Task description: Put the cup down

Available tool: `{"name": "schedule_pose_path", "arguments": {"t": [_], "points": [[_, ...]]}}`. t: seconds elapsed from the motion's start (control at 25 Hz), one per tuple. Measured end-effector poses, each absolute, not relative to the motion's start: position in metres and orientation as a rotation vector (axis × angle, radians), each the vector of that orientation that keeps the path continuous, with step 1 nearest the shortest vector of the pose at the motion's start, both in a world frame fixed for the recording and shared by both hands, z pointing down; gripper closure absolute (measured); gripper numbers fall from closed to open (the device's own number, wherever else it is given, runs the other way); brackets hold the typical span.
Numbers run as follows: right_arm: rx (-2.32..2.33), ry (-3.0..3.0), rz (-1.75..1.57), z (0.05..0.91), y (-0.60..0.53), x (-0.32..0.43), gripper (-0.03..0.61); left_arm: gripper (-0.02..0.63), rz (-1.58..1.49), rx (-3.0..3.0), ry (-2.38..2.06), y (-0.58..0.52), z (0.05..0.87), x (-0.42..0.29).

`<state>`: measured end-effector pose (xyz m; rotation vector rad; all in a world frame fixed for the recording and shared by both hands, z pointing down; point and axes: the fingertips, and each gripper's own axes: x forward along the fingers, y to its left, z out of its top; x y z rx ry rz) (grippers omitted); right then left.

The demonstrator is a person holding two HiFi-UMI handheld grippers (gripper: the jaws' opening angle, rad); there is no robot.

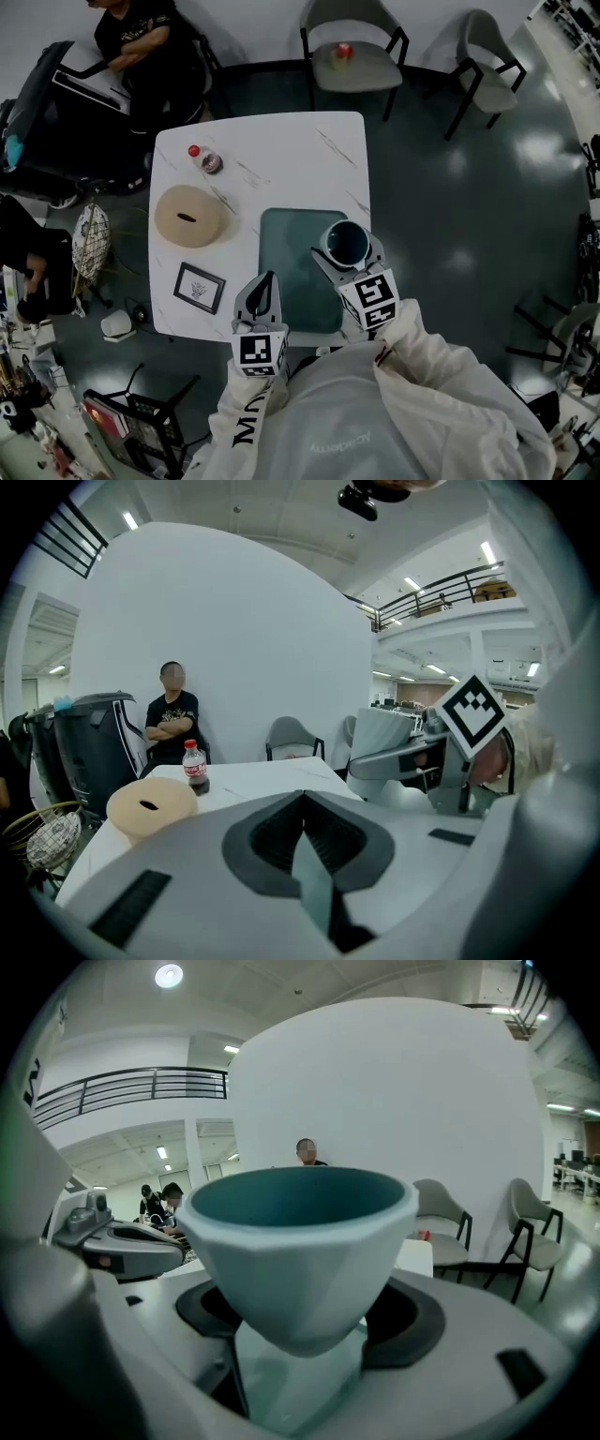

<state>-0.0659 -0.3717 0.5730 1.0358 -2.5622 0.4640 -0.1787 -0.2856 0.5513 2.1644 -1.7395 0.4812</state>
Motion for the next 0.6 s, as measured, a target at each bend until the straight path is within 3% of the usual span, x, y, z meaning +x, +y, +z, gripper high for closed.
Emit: {"name": "schedule_pose_path", "arguments": {"t": [0.6], "points": [[1.046,-2.491,0.411,0.637,-0.413,-0.075,0.221,0.603,0.515,2.125,-1.712,-0.309,0.591,-0.19]]}}
